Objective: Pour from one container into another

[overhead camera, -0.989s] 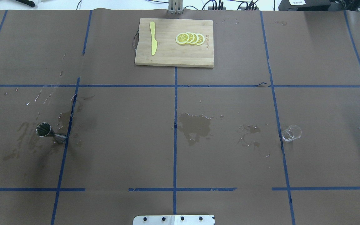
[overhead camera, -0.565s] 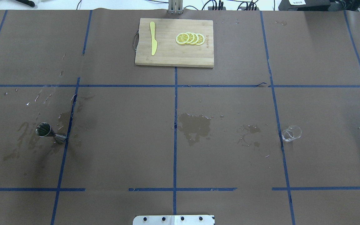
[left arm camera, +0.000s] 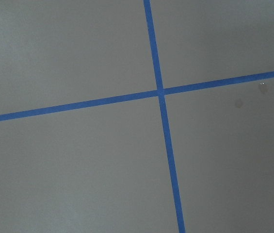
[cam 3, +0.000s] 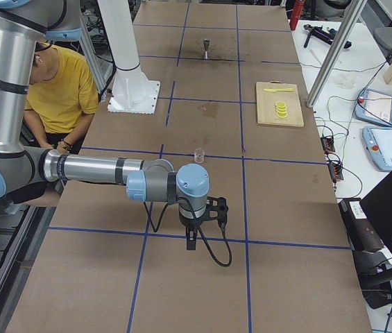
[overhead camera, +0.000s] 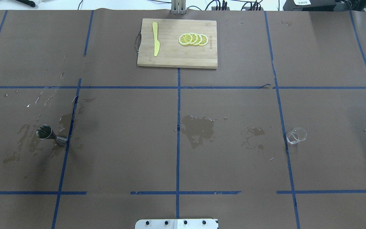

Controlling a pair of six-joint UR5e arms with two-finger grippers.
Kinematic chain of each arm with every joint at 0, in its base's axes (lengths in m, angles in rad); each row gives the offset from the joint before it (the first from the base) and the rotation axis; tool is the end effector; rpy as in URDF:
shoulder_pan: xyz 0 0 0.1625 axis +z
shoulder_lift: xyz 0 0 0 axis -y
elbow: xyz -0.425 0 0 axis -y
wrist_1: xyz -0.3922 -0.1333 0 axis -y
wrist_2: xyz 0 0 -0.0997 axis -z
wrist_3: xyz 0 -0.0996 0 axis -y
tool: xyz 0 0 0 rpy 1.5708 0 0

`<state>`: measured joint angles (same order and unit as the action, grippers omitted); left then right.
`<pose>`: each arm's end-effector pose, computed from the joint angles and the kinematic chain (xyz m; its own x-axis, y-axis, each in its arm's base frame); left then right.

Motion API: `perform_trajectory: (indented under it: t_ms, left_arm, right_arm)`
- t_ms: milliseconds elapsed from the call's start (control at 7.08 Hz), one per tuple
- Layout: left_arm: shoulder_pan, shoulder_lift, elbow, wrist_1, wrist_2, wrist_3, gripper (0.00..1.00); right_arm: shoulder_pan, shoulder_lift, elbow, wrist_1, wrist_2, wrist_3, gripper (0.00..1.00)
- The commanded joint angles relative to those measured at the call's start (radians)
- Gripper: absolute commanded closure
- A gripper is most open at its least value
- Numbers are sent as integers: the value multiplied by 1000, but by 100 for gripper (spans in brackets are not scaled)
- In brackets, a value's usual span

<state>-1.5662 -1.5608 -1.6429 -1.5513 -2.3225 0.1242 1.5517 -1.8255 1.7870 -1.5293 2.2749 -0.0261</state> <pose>-0.0630 -0.4902 0.6316 0.7242 0.1560 -0.6717 -0.0950 0.9874 0.1268 0.0615 -0.3860 0.6645 0.7613 -0.0426 0.6470 0.0390 0.9990 0.0199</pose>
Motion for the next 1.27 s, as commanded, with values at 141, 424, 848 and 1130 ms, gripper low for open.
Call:
perform_trajectory:
  t_ms: [141,424,848,1130]
  left_arm:
    - [0,-1,0,0,0,0,0]
    - [0,-1,0,0,2,0,0]
    - [0,-1,-2,0,0,2,0]
    - [0,-1,-18,0,2,0,0]
  right_arm:
    - [-1,0,0,0,0,2,0]
    - [-1,0,0,0,0,2,0]
    - [-1,-2,0,0,0,2,0]
    - [-1,-2,0,0,0,2,0]
